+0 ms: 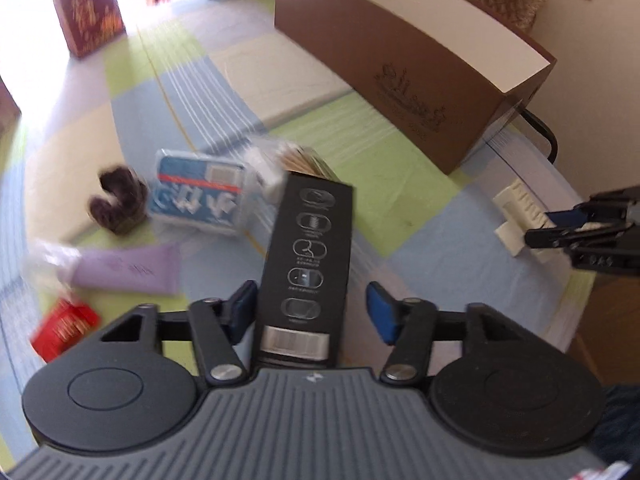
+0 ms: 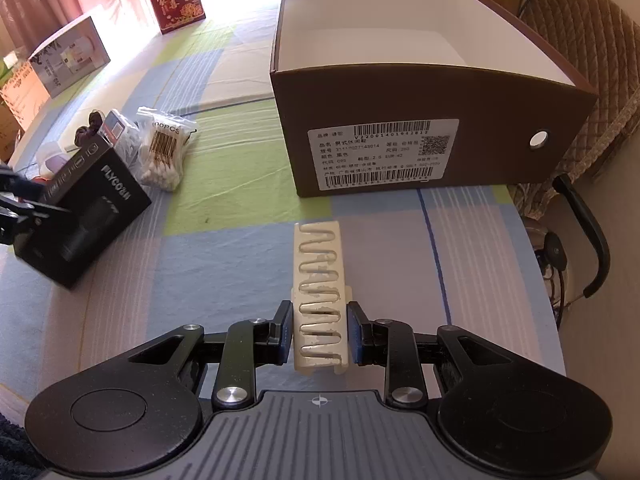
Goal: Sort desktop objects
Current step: 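Grasp the black FLYCO box with the left gripper, then carry both held items into the brown box and release them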
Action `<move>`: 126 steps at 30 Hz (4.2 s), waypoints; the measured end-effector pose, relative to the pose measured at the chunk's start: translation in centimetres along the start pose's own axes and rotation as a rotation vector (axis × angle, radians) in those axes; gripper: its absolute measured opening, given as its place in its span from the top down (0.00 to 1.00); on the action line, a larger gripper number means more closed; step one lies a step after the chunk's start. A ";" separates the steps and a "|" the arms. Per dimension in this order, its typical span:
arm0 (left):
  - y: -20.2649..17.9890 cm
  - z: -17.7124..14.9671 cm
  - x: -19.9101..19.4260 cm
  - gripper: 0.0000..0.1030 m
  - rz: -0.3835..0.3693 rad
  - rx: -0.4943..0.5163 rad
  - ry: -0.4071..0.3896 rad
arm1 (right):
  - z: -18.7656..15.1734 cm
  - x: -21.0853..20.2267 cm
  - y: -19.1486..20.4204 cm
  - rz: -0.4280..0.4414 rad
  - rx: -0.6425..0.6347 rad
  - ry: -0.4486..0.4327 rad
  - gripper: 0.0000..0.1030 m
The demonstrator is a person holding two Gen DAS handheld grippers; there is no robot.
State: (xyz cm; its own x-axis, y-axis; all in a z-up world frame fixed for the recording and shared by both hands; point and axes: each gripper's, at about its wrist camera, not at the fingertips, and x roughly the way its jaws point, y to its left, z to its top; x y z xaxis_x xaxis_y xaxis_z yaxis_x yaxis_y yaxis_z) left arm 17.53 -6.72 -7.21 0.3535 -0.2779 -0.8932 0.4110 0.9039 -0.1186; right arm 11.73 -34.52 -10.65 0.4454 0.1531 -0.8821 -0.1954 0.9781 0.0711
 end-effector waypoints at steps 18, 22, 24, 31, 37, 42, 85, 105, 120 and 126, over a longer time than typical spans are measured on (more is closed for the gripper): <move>-2.8 1.3 3.0 0.63 0.094 -0.121 0.063 | 0.5 0.4 -0.3 0.020 -0.034 -0.023 0.75; -2.9 0.1 2.2 0.63 0.094 -0.164 0.066 | 0.7 0.7 -0.4 0.017 -0.041 -0.029 0.75; -3.1 -0.5 1.8 0.63 0.099 -0.183 0.067 | 0.8 1.0 -0.4 0.016 -0.045 -0.030 0.75; -3.5 -0.6 1.9 0.63 0.119 -0.197 0.046 | 0.5 1.2 0.0 0.010 -0.075 -0.028 0.76; -4.3 -0.7 0.9 0.63 0.099 -0.197 0.017 | 0.6 -0.6 -0.2 0.076 -0.065 -0.052 0.76; -5.3 0.1 -0.9 0.63 0.089 -0.194 -0.027 | 1.3 -2.5 -0.3 0.152 -0.058 -0.085 0.76; -8.5 30.1 8.7 0.63 0.164 -0.363 -0.139 | 28.2 6.2 -15.0 0.117 -0.182 -0.202 0.76; -7.1 34.1 15.8 0.62 0.320 -0.272 -0.104 | 32.5 13.3 -15.0 0.154 -0.321 -0.121 0.76; -7.3 32.8 12.3 0.35 0.298 -0.243 -0.176 | 30.7 9.8 -15.4 0.180 -0.336 -0.246 0.34; -7.8 31.0 9.4 0.29 0.267 -0.246 -0.210 | 28.6 6.7 -15.4 0.220 -0.308 -0.279 0.07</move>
State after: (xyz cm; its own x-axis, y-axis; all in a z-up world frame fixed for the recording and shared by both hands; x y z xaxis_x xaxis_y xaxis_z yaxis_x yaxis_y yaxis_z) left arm 43.65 -26.46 -1.22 0.5946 -0.0612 -0.8017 0.0784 0.9968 -0.0179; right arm 42.69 -44.51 -4.31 0.5741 0.4255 -0.6995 -0.5432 0.8372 0.0634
